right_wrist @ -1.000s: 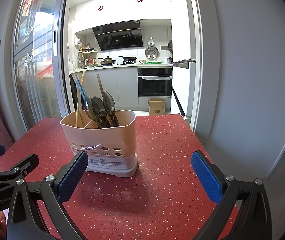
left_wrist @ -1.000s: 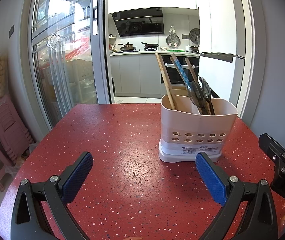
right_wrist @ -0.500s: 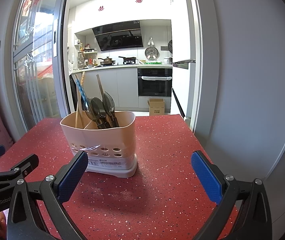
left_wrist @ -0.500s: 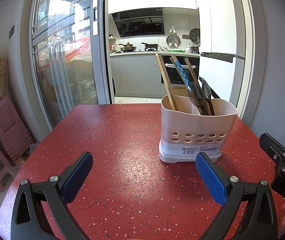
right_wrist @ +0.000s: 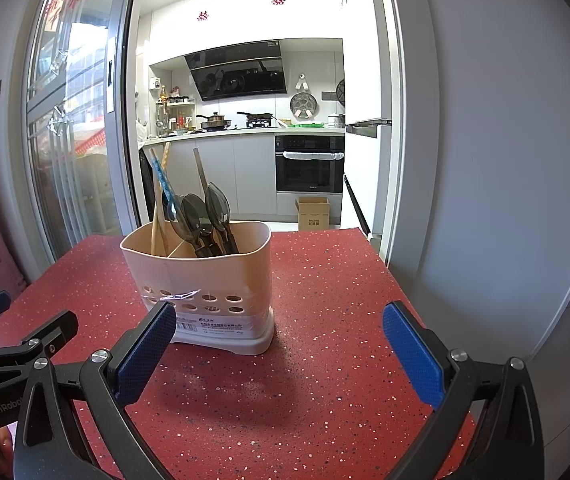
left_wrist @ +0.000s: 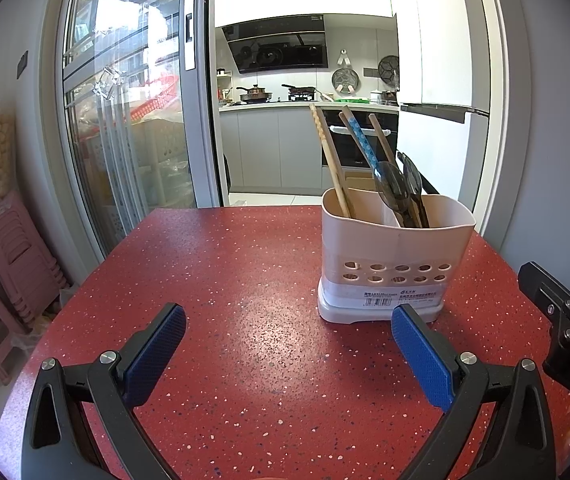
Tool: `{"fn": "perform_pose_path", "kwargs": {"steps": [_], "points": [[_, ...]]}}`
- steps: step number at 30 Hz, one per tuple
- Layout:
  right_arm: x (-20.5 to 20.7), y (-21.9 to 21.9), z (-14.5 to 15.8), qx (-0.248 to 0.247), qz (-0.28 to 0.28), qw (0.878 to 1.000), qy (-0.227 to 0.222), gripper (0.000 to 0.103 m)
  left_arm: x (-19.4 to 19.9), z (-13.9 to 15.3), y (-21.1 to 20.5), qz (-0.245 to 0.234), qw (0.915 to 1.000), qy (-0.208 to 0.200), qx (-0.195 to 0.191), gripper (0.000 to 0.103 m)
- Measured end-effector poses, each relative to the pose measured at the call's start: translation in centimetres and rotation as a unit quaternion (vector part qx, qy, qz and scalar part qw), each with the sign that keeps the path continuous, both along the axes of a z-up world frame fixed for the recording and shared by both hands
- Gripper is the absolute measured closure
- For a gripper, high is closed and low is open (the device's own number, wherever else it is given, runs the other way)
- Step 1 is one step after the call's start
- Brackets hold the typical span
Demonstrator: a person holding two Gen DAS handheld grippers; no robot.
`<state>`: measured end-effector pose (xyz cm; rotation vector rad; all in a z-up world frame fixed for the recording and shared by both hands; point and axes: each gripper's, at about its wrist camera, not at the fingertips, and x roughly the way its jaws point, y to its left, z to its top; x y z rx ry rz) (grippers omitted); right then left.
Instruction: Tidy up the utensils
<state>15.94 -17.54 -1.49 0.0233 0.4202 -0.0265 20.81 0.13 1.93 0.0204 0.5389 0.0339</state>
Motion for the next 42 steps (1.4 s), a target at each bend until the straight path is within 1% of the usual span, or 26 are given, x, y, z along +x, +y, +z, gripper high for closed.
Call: {"fn": "perform_pose_path", "kwargs": {"steps": [34,42], "points": [[-0.1,0.08,0.19,-0.001,0.001,1.0,0.0,0.0,0.02,-0.03,0.25,0.002,1.0,0.001,0.002,0.0],[-0.12,0.11,0.23,-0.001,0.0,1.0,0.001,0.0,-0.11,0.05,0.24,-0.006,0.9999,-0.003,-0.01,0.0]]}}
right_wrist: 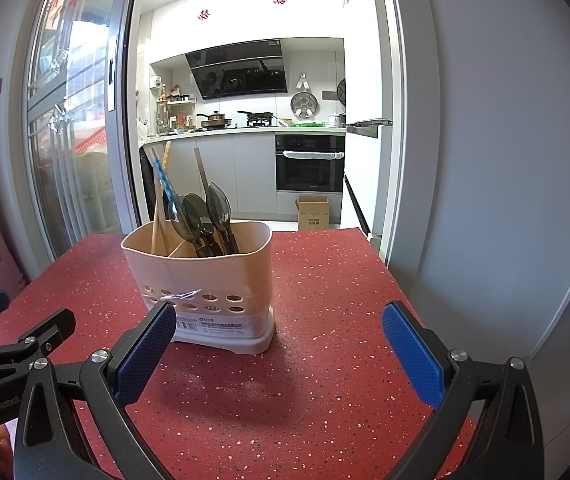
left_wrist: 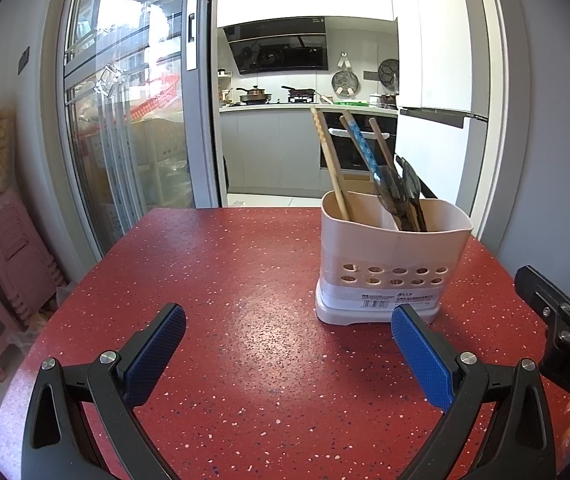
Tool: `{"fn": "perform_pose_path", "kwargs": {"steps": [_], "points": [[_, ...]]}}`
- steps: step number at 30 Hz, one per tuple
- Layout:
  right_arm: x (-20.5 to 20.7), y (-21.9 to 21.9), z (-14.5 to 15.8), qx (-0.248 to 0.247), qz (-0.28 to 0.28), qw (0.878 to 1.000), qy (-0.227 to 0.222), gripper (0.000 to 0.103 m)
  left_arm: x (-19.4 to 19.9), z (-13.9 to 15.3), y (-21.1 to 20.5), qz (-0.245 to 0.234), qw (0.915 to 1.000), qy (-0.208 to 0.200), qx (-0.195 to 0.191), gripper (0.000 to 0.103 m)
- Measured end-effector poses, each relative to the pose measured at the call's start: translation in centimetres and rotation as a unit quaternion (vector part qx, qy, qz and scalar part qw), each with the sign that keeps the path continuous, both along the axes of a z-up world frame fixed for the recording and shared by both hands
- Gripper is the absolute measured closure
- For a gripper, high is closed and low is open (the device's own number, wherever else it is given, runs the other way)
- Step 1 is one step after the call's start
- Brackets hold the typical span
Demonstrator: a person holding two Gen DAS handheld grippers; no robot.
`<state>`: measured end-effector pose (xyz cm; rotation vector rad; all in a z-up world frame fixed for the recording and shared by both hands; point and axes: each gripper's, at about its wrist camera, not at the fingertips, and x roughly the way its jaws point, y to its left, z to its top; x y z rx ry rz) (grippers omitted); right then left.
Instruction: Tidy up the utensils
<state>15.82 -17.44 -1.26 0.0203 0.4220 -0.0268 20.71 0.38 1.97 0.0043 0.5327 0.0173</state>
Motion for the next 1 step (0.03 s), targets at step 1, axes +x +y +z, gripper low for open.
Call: {"fn": "perform_pose_path", "kwargs": {"steps": [1], "points": [[0.01,-0.03,-0.01,0.0,0.0,1.0,0.0,0.0,-0.01,-0.01,-0.08,-0.001,1.0,0.0,0.001,0.0]]}}
